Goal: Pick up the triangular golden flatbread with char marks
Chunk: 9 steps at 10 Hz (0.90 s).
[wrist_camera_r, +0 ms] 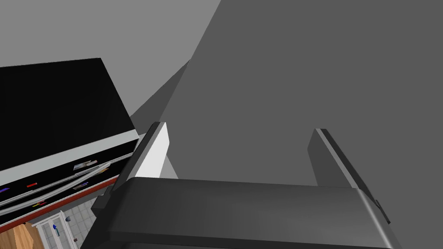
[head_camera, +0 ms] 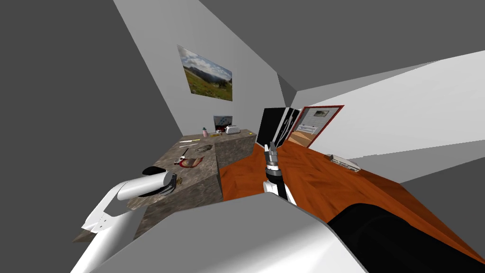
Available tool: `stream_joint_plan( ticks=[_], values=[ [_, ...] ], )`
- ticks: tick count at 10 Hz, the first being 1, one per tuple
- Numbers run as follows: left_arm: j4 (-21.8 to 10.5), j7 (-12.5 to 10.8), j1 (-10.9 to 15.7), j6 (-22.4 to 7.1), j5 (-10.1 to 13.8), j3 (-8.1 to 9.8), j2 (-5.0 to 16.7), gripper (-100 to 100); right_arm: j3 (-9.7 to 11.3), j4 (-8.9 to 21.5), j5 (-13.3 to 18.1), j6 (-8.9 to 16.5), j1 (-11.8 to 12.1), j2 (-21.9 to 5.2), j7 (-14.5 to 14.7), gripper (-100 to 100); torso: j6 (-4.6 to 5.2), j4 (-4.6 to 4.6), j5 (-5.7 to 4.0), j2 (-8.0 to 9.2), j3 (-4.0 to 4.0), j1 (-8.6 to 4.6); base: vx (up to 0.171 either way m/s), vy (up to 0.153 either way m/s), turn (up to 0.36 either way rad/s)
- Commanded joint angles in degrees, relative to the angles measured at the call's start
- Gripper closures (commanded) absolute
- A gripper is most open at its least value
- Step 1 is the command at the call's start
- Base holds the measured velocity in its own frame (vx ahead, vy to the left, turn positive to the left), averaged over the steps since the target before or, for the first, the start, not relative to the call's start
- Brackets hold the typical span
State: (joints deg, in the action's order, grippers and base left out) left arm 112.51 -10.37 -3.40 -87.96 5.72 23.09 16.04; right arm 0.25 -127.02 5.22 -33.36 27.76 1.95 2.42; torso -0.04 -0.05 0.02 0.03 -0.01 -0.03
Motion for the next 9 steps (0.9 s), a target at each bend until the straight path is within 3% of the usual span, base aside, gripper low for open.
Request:
stream_joint_plan(
  ticks=[1, 7, 8, 9],
  values=[
    [2.2, 0.1, -0.7, -1.4, 0.1, -0.3, -0.3, 100, 0.0, 0.0, 0.0, 0.0, 0.0, 0.0, 0.0, 0, 0.0, 0.0, 0.0, 0.0, 0.0, 0.0, 0.023, -0.005, 0.055],
    [8.9, 0.2, -3.0, -5.4, 0.5, -1.03, -1.2, 100, 0.0, 0.0, 0.0, 0.0, 0.0, 0.0, 0.0, 0, -0.02, -0.02, -0.01, -0.08, -0.04, -0.01, 0.027, 0.003, 0.046],
    [8.0, 0.2, -2.7, -4.9, 0.4, -1.02, -1.1, 100, 0.0, 0.0, 0.0, 0.0, 0.0, 0.0, 0.0, 0, 0.0, -0.02, -0.01, -0.09, -0.05, -0.01, 0.011, 0.001, 0.006],
    [8.1, 0.2, -2.7, -5.0, 0.4, -1.04, -1.1, 0, 0.0, 0.0, 0.0, 0.0, 0.0, 0.0, 0.0, 0, 0.01, -0.02, 0.0, -0.06, -0.04, 0.0, 0.0, 0.0, 0.0]
  ],
)
